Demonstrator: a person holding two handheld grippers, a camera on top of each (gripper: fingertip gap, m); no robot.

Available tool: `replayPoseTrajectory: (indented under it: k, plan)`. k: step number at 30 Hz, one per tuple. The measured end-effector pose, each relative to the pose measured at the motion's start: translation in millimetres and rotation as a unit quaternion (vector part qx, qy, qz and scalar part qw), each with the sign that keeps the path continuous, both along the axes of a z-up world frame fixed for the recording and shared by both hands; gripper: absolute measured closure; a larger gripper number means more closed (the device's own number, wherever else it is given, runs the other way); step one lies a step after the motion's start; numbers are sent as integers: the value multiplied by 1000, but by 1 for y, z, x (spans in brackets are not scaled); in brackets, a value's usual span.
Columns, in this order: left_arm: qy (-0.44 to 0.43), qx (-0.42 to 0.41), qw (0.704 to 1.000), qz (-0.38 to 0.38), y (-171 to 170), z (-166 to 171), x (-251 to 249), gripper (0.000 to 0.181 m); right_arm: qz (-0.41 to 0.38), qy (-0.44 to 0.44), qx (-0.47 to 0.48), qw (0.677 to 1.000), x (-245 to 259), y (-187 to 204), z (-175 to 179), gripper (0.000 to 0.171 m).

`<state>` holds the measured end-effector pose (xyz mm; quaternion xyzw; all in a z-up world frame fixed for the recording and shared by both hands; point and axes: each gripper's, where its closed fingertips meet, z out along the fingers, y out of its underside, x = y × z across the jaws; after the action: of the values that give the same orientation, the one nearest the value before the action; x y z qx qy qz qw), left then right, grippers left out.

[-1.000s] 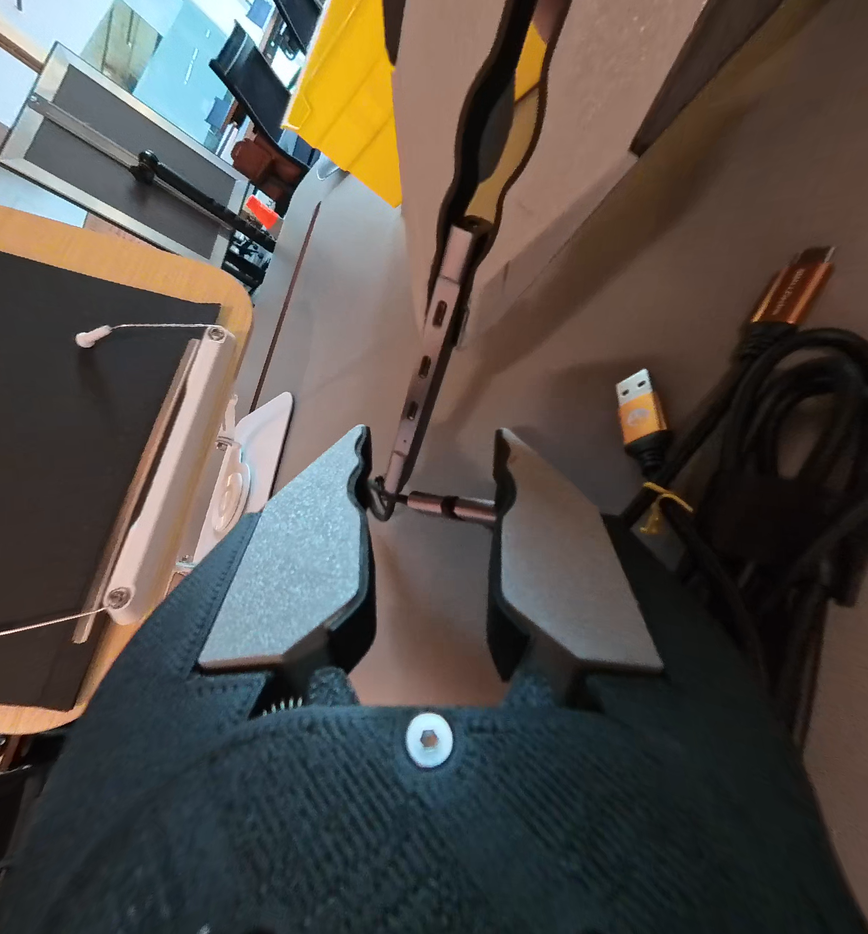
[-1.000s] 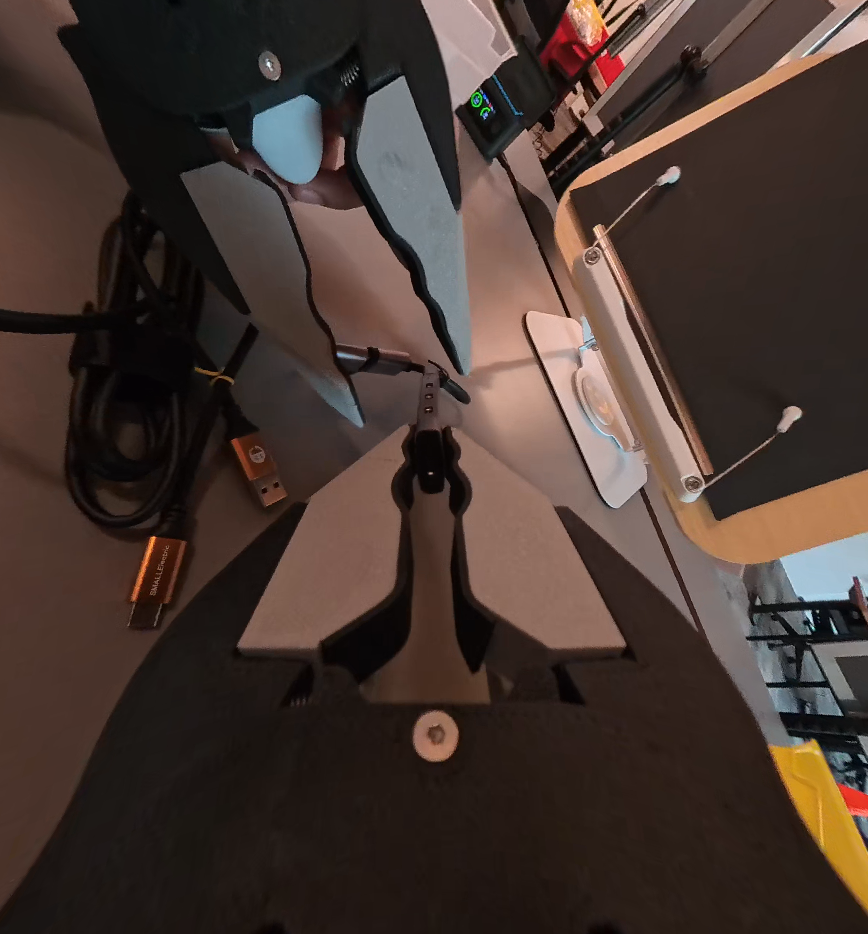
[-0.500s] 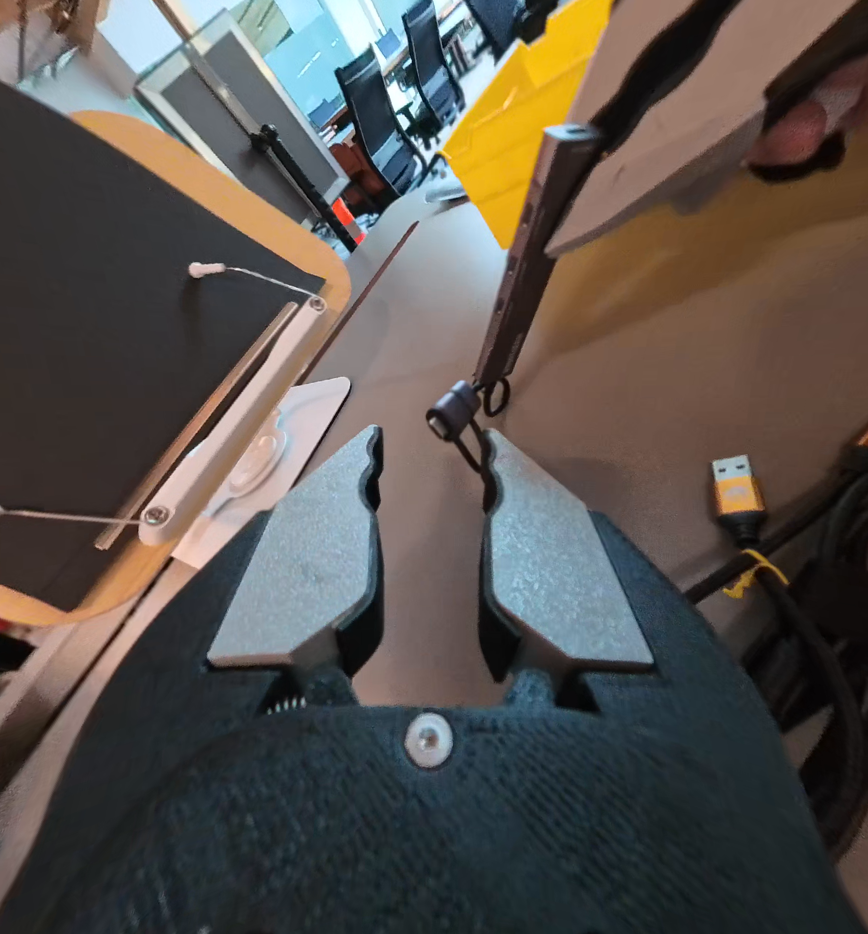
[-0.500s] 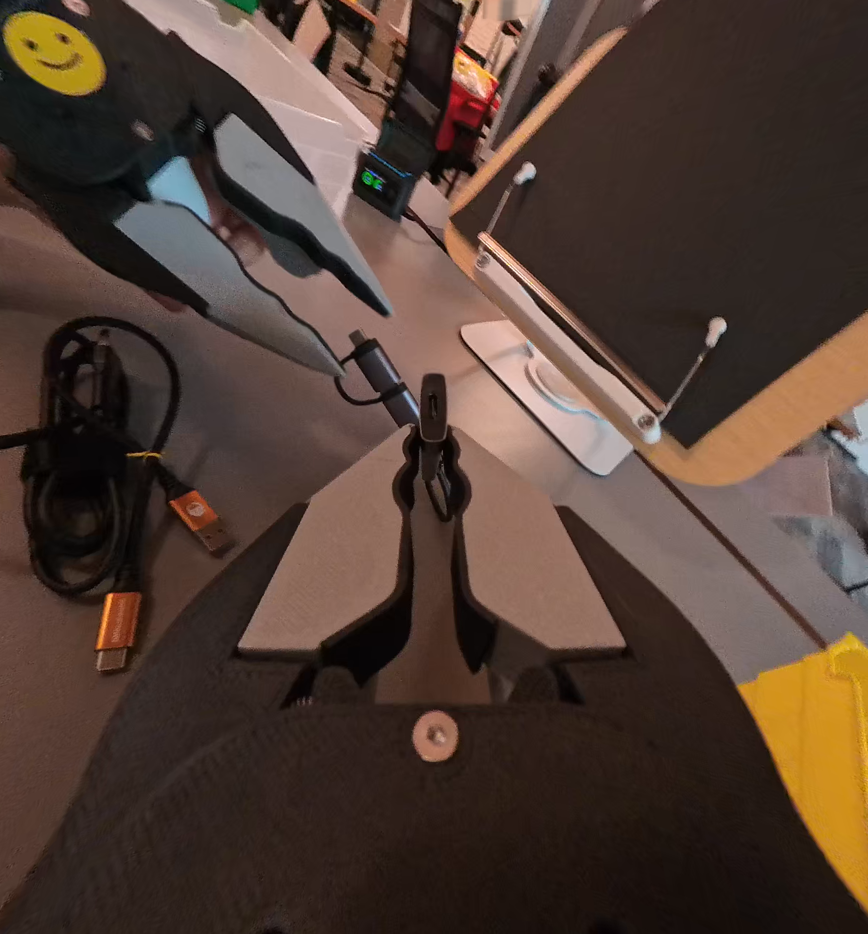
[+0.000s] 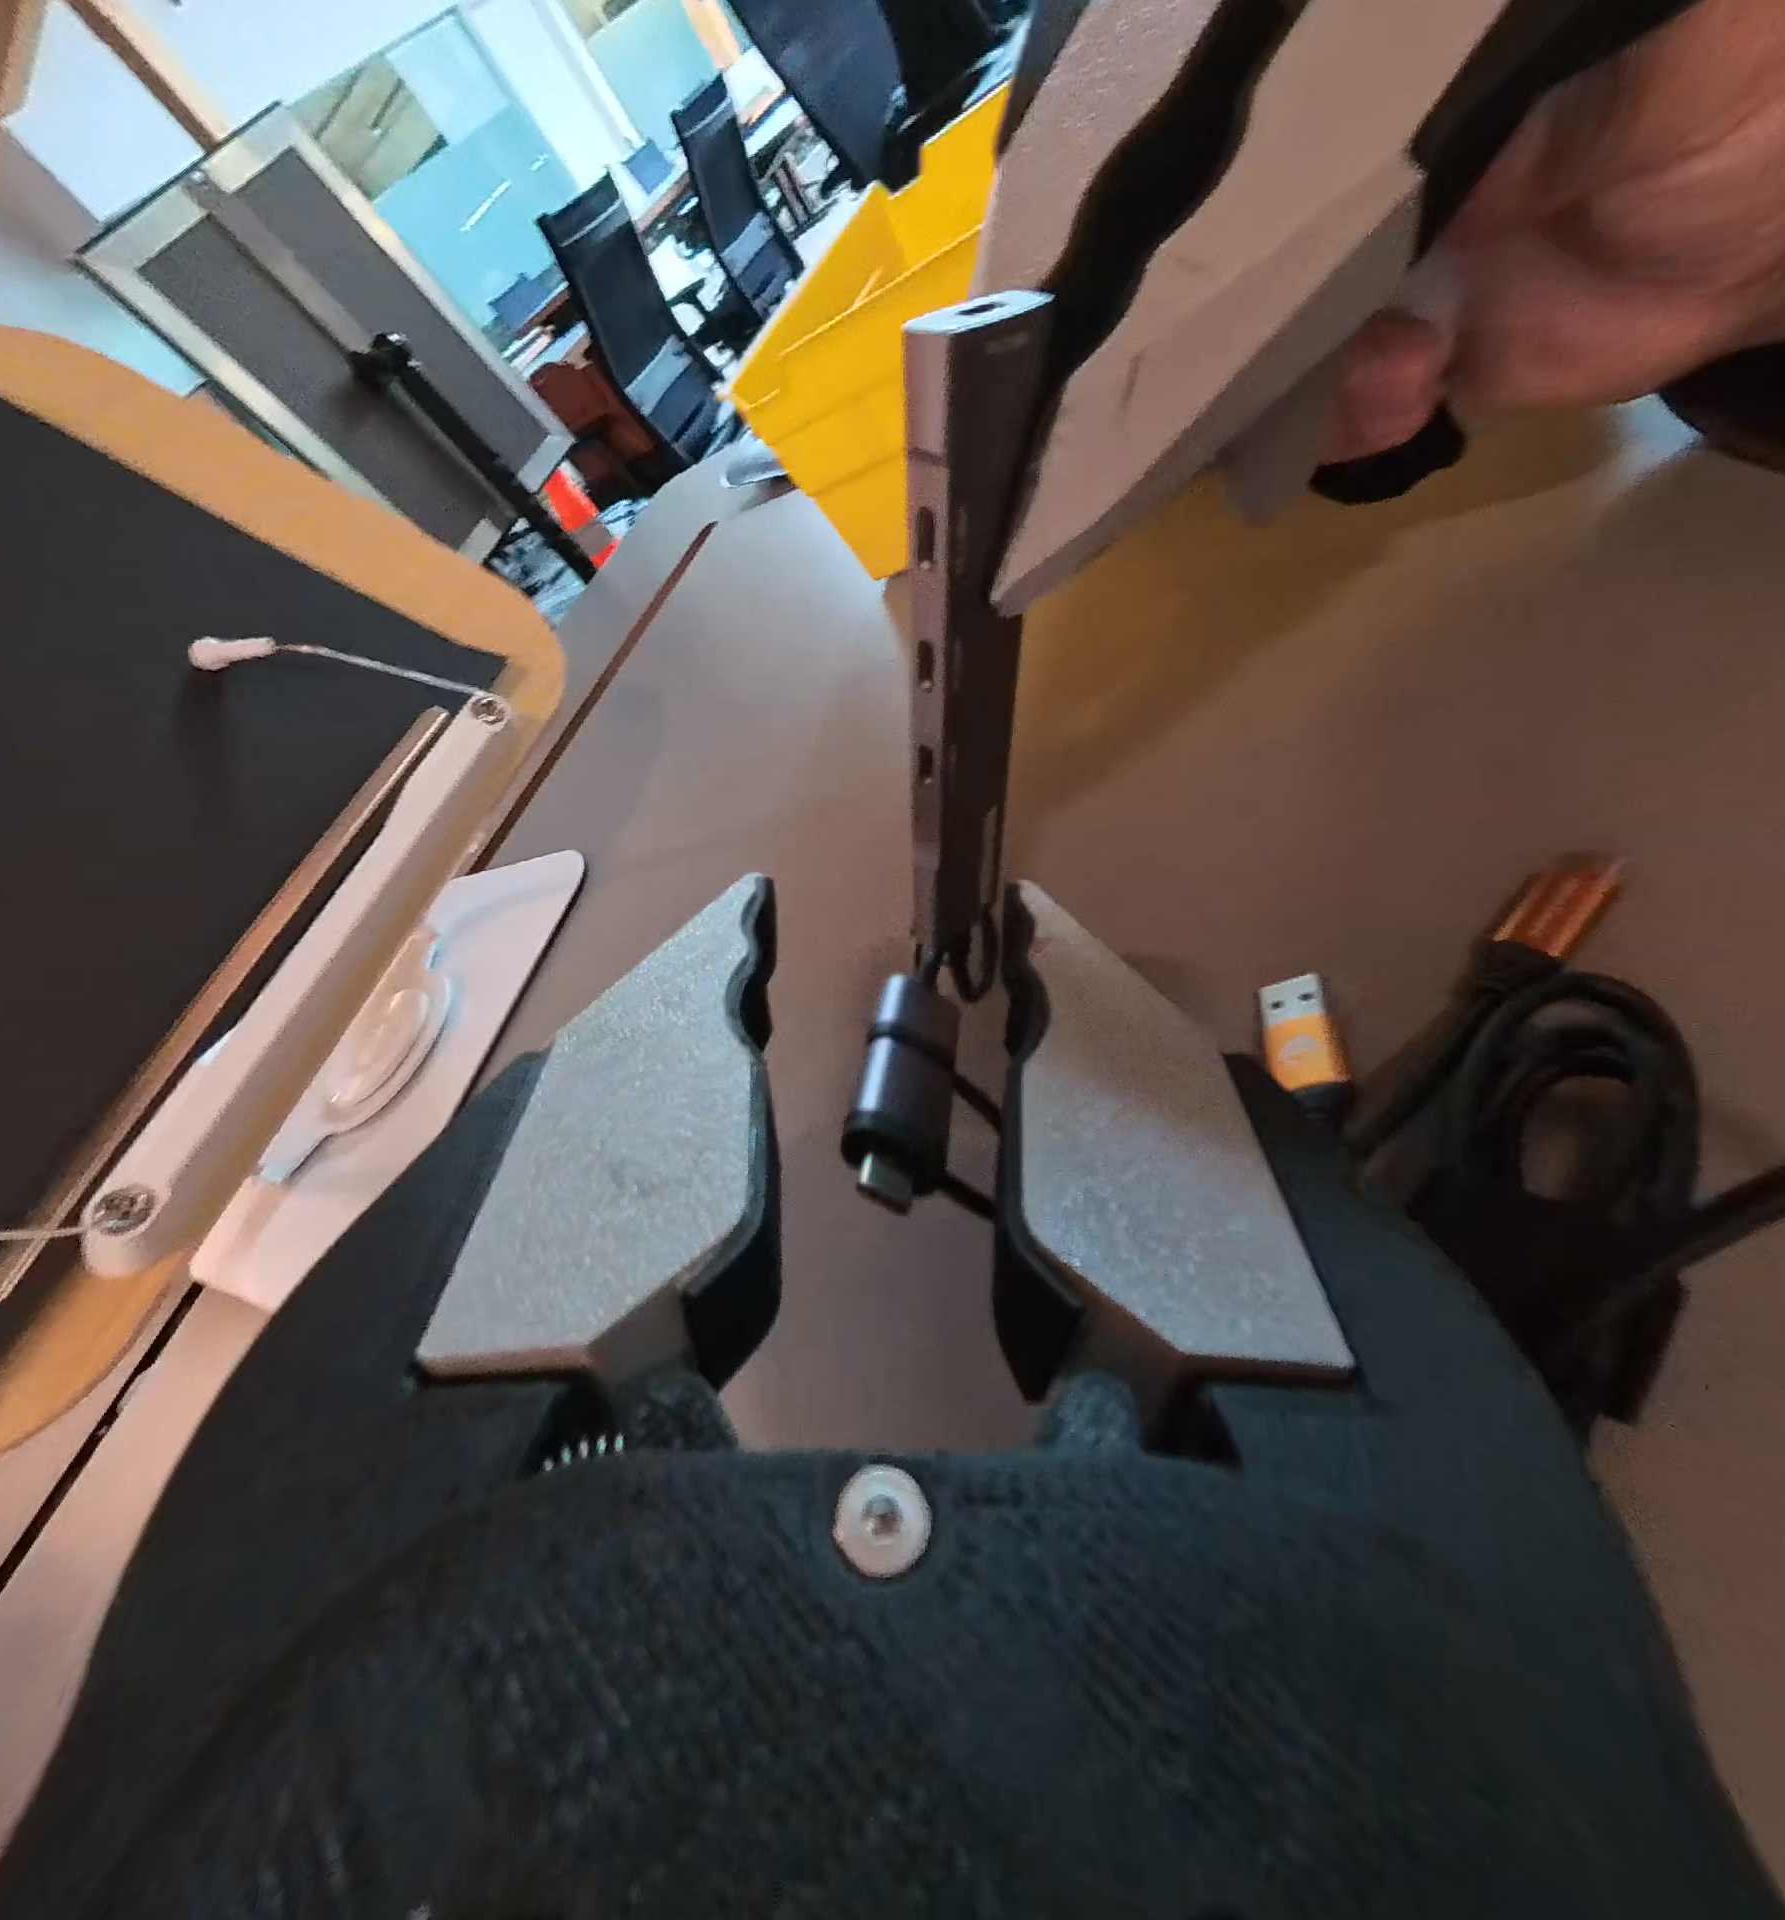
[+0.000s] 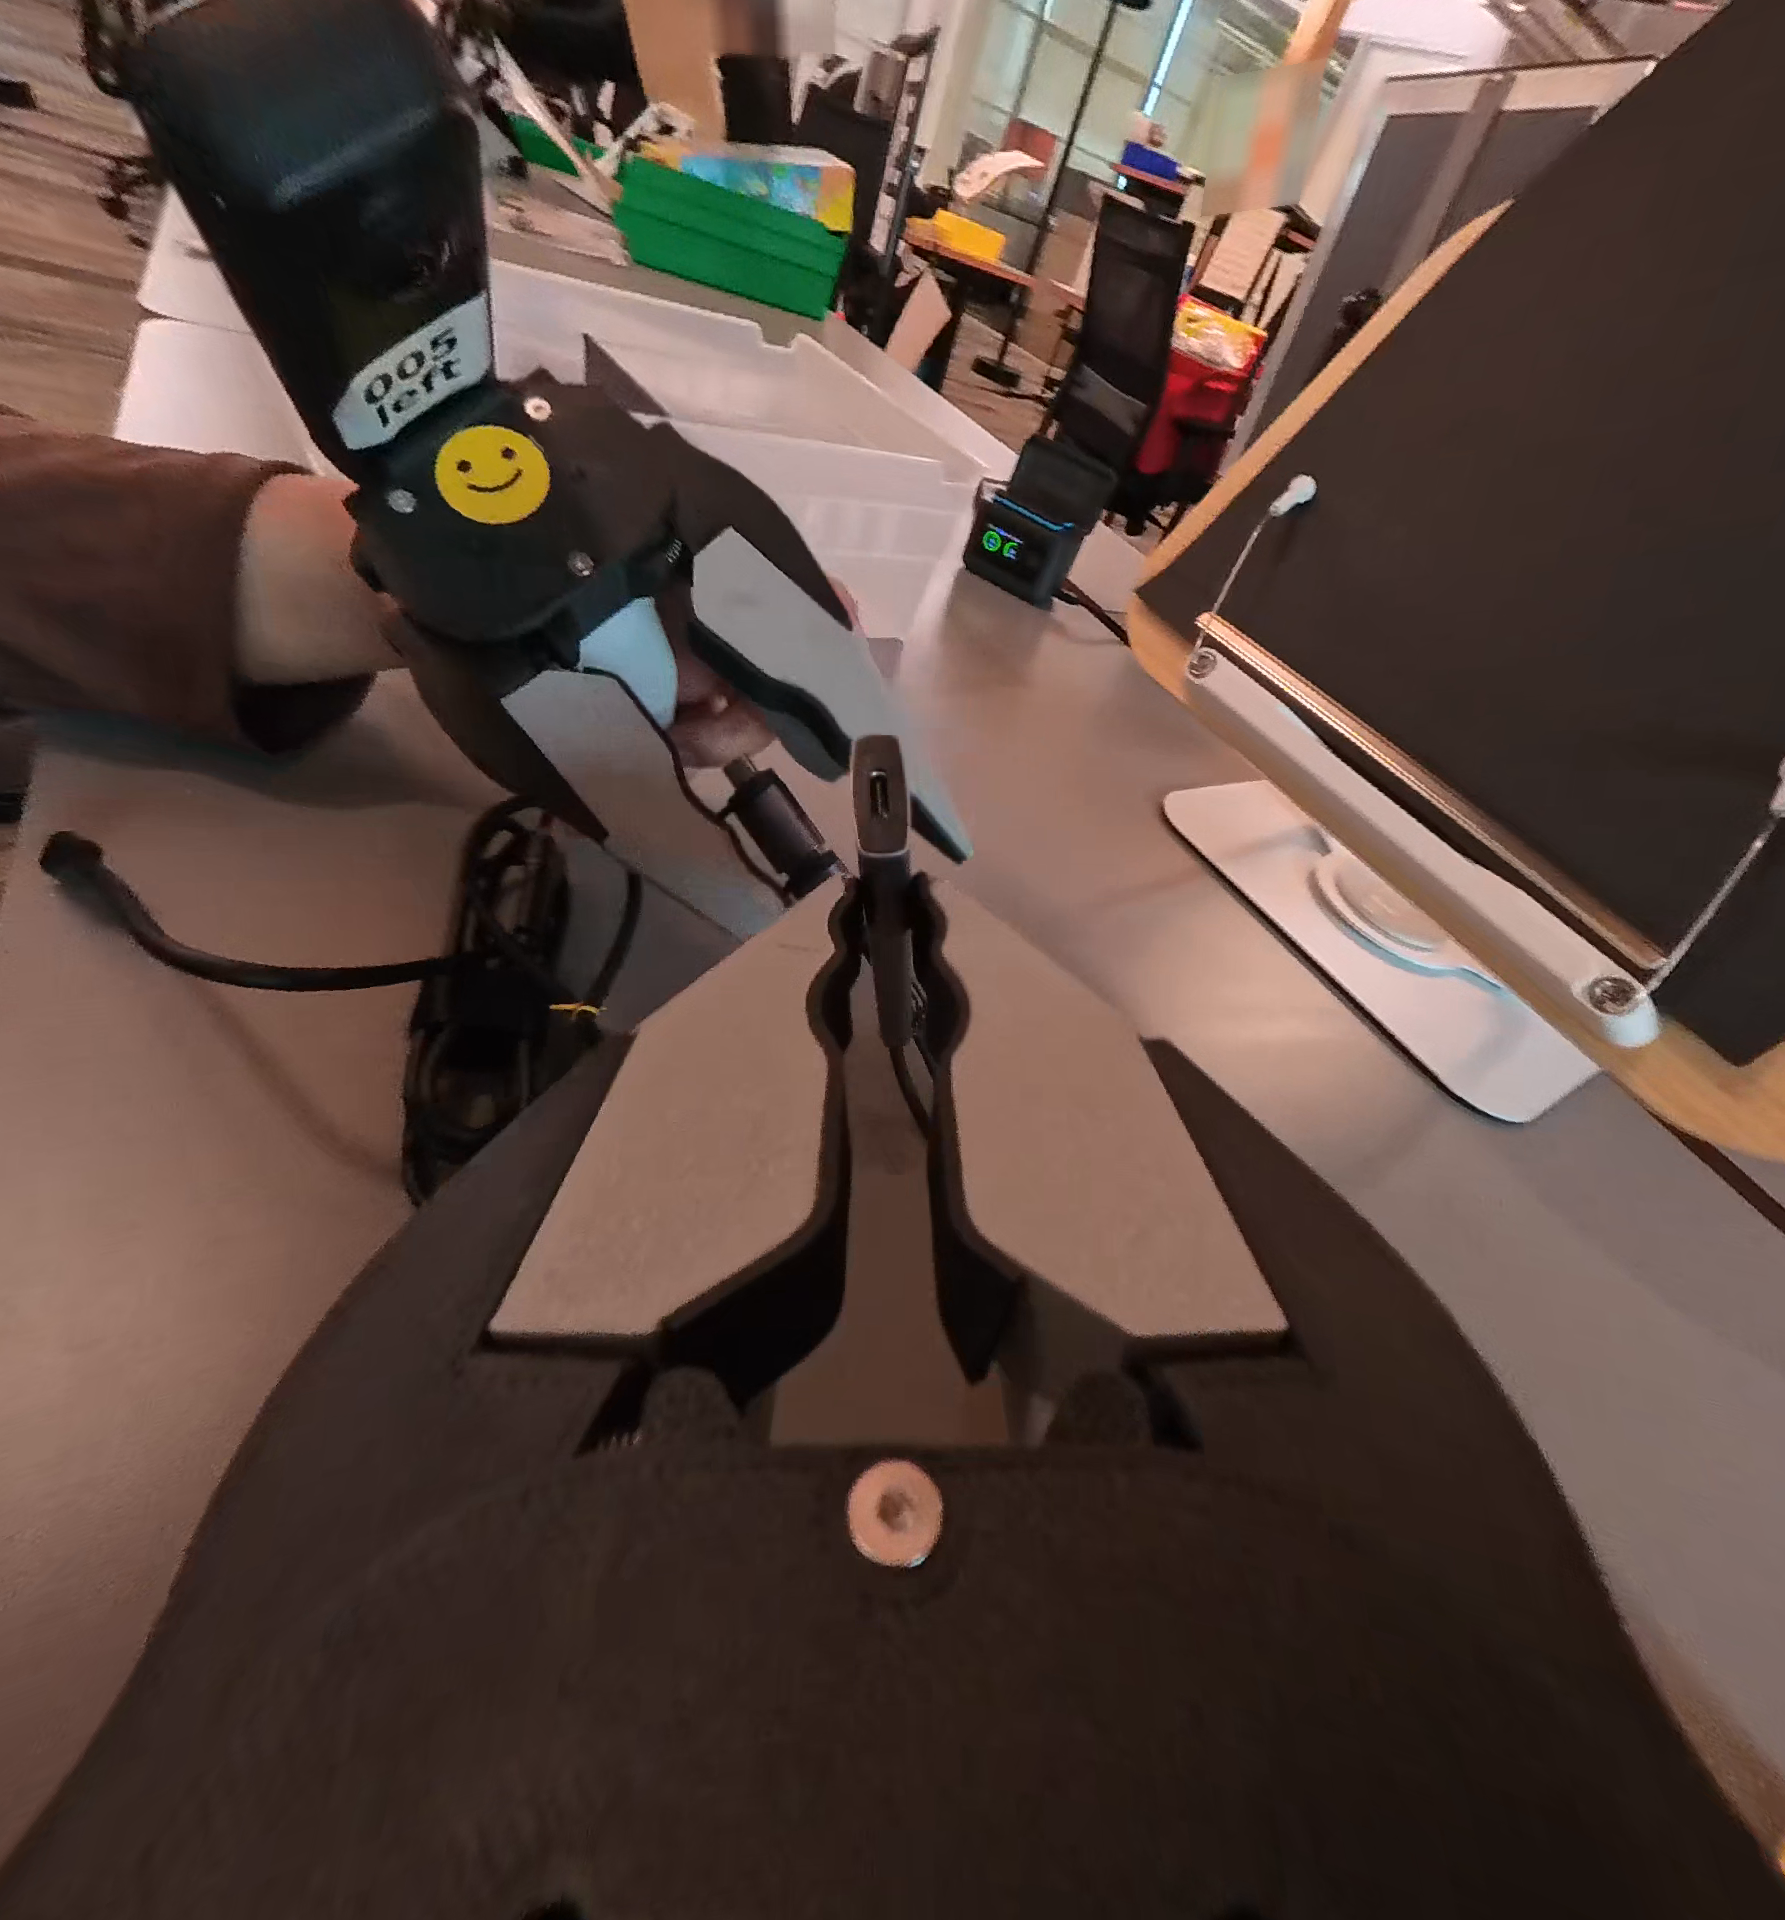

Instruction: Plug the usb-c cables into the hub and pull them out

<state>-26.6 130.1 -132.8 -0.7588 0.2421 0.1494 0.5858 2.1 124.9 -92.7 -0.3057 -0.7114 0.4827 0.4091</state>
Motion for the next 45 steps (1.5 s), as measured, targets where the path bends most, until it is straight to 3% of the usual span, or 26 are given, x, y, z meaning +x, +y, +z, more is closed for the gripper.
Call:
replayPoseTrajectory:
  k: [4,6,8,11,14,17,19,24,26,27,28,33,39,45]
  plan:
    - [-20,-1,999,-39,1,-2,19,142,56,-8,-17,998,7,-17,0,165]
    - [-14,-4,999,-50,4,-4,25,152,77,-8,-12,997,10,-27,-2,165]
    - [7,-21,998,-60,4,-9,29,169,64,-3,-4,998,8,-24,-2,165]
    - [25,-37,999,-29,7,-8,14,171,20,-17,-8,1000,1,-6,-4,163]
    - [129,-55,987,80,5,-12,-31,173,-85,-23,72,994,-11,29,-20,171]
    - [239,-91,957,139,-1,-24,-57,174,-93,-16,140,986,-15,22,-31,171]
    - [281,-104,941,156,0,-27,-63,174,-84,-7,162,983,-17,9,-34,141]
    - [351,-112,916,160,4,-27,-58,174,-92,11,220,971,-19,1,-39,135]
    - [370,-111,909,153,5,-26,-52,174,-104,18,247,963,-21,2,-41,151]
    - [375,-108,909,148,6,-26,-49,175,-116,21,262,958,-23,6,-42,168]
    - [375,-104,909,147,6,-25,-48,175,-126,25,274,953,-23,10,-41,171]
    - [343,-68,927,133,6,-12,-43,173,-126,17,236,963,-23,18,-36,171]
    - [322,-66,938,112,3,-12,-36,173,-136,7,257,957,-26,25,-45,171]
    - [334,-82,933,106,6,-19,-30,173,-155,-26,266,951,-29,35,-58,171]
